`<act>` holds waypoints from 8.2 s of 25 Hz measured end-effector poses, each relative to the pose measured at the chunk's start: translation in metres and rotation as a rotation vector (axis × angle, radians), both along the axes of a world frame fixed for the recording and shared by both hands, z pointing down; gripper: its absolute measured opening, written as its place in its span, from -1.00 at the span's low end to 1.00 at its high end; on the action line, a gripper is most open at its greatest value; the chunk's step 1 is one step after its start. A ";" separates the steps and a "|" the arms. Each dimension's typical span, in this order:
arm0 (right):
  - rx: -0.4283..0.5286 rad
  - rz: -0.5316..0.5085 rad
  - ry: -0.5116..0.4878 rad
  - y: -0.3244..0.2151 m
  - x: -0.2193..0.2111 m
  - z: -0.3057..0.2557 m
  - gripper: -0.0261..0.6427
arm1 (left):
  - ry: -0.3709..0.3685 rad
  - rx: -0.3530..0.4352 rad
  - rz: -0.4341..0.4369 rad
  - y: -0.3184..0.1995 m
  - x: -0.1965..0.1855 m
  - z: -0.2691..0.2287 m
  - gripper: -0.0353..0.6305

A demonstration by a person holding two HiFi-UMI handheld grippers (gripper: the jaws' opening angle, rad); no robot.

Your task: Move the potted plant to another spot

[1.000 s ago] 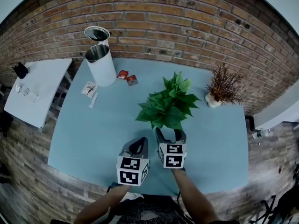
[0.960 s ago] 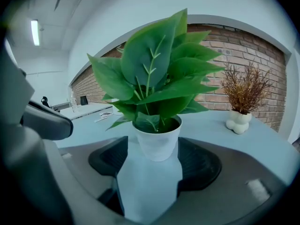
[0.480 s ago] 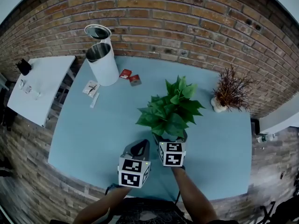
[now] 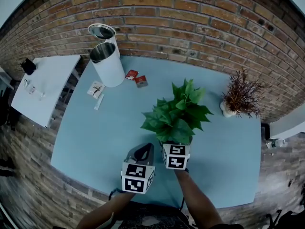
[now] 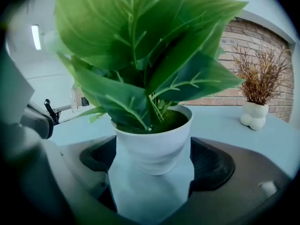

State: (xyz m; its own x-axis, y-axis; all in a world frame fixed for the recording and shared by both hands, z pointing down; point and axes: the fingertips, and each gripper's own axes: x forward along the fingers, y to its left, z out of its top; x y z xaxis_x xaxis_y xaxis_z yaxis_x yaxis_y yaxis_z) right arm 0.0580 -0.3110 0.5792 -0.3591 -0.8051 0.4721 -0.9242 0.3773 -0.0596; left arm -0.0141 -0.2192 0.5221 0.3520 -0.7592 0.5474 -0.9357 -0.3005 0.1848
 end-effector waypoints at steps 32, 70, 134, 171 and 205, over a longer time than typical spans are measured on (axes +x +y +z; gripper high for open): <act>-0.045 0.059 0.063 0.027 0.001 0.000 0.33 | 0.026 0.023 0.100 0.029 -0.009 -0.011 -0.89; -0.042 0.084 0.075 0.112 -0.004 0.002 0.32 | 0.025 0.045 0.130 0.093 -0.018 -0.014 -0.89; -0.064 0.150 0.052 0.239 -0.007 -0.009 0.05 | 0.065 0.079 0.210 0.181 -0.018 -0.021 -0.89; 0.030 0.080 -0.091 0.310 0.019 -0.089 -0.83 | 0.062 0.108 0.162 0.213 0.036 -0.027 -0.89; 0.035 -0.020 -0.092 0.330 0.038 -0.097 -0.90 | 0.024 0.123 0.142 0.240 0.067 -0.031 -0.89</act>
State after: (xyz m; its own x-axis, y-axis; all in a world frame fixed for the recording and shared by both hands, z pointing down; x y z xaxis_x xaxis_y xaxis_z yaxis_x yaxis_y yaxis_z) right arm 0.0958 0.0195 0.4824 -0.4158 -0.8128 0.4081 -0.9077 0.3991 -0.1300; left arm 0.0529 0.0211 0.4908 0.4722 -0.7618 0.4436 -0.8781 -0.4508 0.1604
